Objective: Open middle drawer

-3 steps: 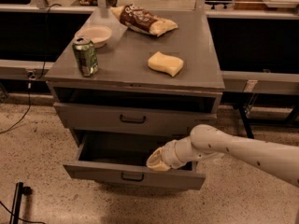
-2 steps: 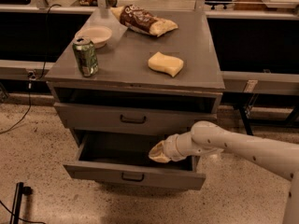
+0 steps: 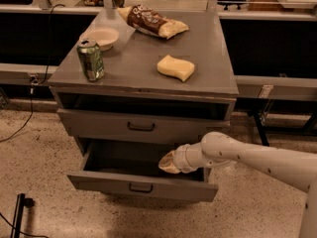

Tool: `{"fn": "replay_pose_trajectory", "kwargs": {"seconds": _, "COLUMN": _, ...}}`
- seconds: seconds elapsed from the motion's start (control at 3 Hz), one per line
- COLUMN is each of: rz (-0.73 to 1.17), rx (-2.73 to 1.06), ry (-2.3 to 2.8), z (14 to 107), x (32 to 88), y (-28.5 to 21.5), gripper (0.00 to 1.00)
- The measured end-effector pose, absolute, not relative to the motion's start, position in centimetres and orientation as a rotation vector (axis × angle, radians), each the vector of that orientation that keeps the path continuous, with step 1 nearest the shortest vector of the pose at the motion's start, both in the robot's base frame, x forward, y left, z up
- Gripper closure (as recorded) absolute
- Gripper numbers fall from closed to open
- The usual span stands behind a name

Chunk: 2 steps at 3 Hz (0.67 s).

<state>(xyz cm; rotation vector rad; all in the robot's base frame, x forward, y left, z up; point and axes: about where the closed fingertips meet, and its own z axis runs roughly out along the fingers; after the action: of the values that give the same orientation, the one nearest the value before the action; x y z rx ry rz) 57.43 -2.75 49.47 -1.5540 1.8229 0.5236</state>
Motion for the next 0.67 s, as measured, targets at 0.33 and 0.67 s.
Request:
{"fn": "replay_pose_trajectory", "kwargs": {"seconds": 0.33, "rz": 0.397, "rx": -1.537, "ry": 1.868, "z": 47.3, "x": 57.8, "y": -3.8, "gripper": 1.0}}
{"fn": "replay_pose_trajectory", "kwargs": {"seconds": 0.67, "rz": 0.34, "rx": -1.545, "ry": 1.874, "z": 45.5, "x": 58.0, "y": -4.6, "gripper": 1.0}}
